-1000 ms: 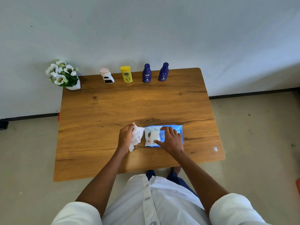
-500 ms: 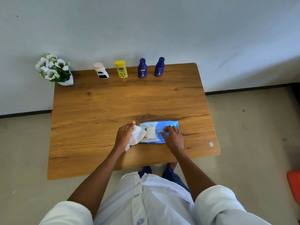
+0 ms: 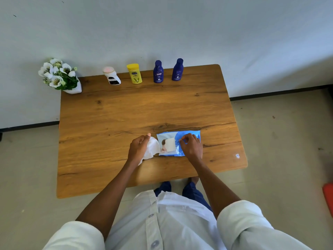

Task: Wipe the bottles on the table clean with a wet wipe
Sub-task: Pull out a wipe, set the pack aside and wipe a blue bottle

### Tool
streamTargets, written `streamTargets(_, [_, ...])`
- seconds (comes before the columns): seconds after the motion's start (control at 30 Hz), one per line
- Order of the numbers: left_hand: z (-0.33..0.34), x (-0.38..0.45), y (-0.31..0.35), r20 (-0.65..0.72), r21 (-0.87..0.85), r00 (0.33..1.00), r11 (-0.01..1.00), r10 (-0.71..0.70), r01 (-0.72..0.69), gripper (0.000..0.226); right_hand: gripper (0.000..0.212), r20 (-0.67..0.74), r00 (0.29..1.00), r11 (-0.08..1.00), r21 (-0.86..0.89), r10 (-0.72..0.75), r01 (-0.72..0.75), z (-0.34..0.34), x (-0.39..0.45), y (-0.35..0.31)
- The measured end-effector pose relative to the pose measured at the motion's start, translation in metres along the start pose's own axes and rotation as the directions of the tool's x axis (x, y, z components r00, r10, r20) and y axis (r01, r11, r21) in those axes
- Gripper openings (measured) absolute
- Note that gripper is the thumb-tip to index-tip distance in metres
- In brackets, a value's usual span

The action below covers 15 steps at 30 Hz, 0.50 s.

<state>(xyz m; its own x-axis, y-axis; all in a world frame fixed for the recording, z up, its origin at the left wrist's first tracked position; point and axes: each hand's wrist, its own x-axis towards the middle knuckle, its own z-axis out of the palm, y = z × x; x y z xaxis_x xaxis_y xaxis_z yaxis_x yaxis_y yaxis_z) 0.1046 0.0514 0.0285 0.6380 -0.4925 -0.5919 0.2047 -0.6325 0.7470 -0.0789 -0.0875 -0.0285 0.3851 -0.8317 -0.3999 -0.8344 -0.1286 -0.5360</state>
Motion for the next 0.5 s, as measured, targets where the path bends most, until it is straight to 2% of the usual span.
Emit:
streamTargets(0.1, [-0.005, 0.002, -0.005, -0.028, 0.001, 0.999, 1.000, -0.023, 0.023, 0.046, 0.051, -0.002, 0.979, 0.965, -0.170, -0.205, 0.202, 0.006, -0.015, -0.003])
streamTargets(0.17, [-0.007, 0.003, -0.006, -0.038, 0.011, 0.999, 0.999, -0.037, 0.038, 0.053, 0.076, 0.041, 0.968, 0.914, -0.321, -0.247, 0.247, 0.011, -0.023, -0.008])
streamTargets(0.23, [-0.008, 0.006, -0.008, -0.043, 0.017, 0.998, 0.999, -0.036, 0.037, 0.057, 0.091, 0.078, 0.963, 0.863, -0.429, -0.256, 0.264, 0.016, -0.026, -0.013])
streamTargets(0.37, [-0.008, 0.007, -0.006, -0.040, 0.020, 0.998, 0.999, -0.039, 0.039, 0.053, 0.087, 0.126, 0.960, 0.836, -0.473, -0.249, 0.279, 0.020, -0.026, -0.020])
streamTargets(0.5, [-0.006, 0.006, 0.001, -0.008, 0.011, 1.000, 1.000, 0.002, -0.001, 0.038, 0.066, 0.020, 0.967, 0.906, -0.346, -0.252, 0.244, 0.015, -0.024, -0.014])
